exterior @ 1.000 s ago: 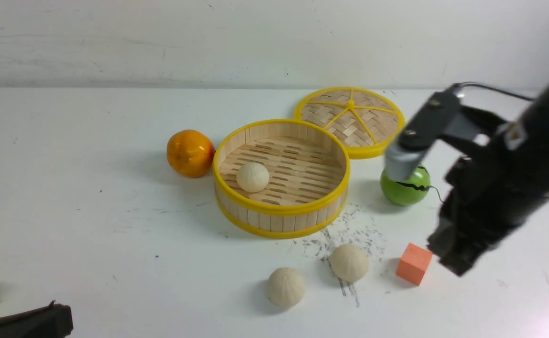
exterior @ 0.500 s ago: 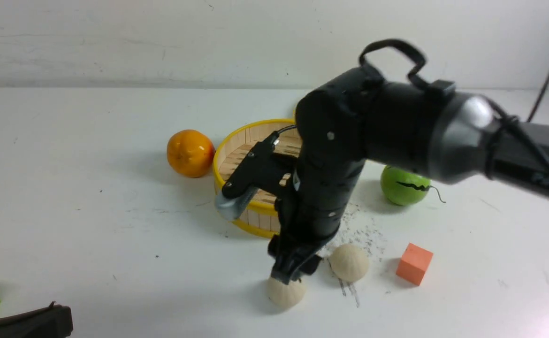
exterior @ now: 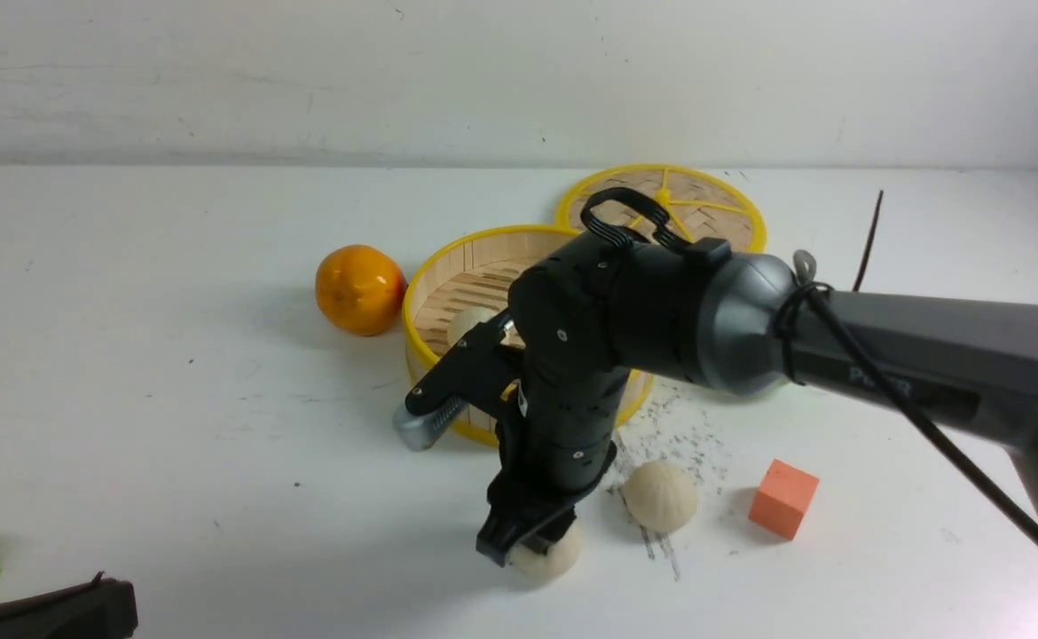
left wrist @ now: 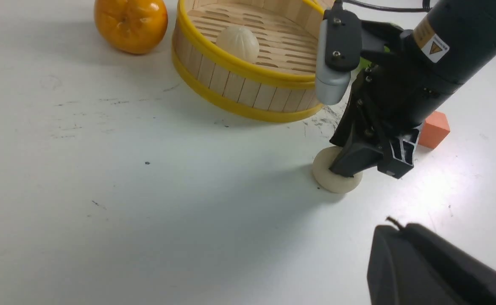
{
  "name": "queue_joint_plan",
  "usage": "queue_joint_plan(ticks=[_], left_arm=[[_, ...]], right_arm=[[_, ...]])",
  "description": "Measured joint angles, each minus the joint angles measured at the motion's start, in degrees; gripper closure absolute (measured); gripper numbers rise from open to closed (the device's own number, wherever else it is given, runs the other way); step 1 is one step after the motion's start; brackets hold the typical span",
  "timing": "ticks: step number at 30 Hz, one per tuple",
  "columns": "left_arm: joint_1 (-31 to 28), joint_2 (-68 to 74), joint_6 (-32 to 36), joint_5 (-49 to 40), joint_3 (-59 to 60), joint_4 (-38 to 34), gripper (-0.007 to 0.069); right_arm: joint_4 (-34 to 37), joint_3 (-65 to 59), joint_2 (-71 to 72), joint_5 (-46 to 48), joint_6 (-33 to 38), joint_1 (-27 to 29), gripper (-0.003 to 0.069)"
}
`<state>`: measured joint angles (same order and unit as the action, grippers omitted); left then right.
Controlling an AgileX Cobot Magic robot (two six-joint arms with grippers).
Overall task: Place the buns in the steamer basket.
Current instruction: Use the right arm to grab a steamed stuffed bun, then use the right arm to put the steamed stuffed bun into the steamer
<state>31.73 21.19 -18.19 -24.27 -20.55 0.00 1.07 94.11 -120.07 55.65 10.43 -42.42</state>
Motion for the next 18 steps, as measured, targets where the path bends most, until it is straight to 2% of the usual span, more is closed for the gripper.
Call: queue_joint_plan(ticks=[2, 4, 11, 18], left_arm=[[0.0, 0.0, 0.0, 0.0, 0.0, 0.0, 0.0625], [0.0, 0.0, 0.0, 0.0, 0.0, 0.0, 0.0624], [0.0, 0.0, 0.0, 0.0, 0.0, 0.0, 0.062], [0.0, 0.0, 0.0, 0.0, 0.0, 0.0, 0.062]], right_arm=[[0.0, 0.3, 0.0, 0.7, 0.0, 0.0, 0.0552], [-0.4, 1.7, 0.0, 2.4, 0.0, 0.0, 0.0631], [-7.4, 15.3, -0.1, 9.4, -0.2, 0.9, 0.0644], [-8.5, 23.0, -0.1, 3.1, -8.6, 6.8, 0.0644]])
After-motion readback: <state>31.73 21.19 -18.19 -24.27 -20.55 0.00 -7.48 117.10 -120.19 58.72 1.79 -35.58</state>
